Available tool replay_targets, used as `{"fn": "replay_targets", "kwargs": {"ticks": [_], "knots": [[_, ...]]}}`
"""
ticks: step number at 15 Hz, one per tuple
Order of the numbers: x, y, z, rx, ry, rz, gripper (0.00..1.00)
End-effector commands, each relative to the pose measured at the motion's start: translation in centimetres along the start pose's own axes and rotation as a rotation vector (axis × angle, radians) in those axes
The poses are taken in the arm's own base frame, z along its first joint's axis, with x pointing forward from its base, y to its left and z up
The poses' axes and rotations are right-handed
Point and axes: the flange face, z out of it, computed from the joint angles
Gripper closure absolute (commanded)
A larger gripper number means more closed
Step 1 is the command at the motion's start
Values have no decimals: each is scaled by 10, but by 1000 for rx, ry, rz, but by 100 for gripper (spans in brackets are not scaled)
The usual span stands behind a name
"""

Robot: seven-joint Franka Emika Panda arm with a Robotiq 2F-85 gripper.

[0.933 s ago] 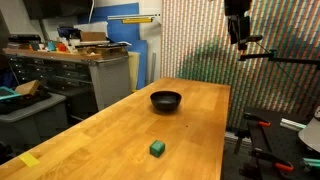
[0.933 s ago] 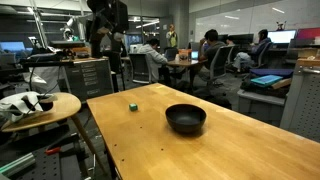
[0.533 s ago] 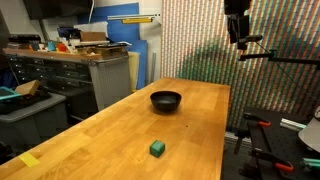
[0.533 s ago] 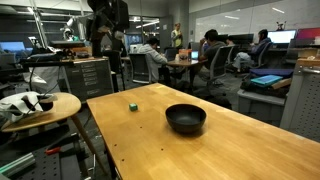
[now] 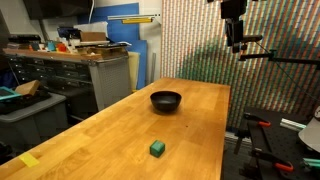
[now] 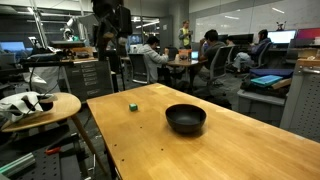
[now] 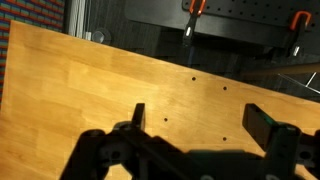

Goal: Put the green block inside the black bowl

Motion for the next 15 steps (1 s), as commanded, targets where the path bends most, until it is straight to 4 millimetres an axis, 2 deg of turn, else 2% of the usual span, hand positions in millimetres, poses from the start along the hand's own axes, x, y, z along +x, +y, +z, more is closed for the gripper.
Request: {"fn": "replay_targets", "kwargs": {"ticks": [1, 6, 15], "knots": [[36, -19, 8, 0, 43, 78, 0], [94, -63, 27, 0, 72, 210, 0], [201, -155, 61, 34, 45, 478, 0]]}}
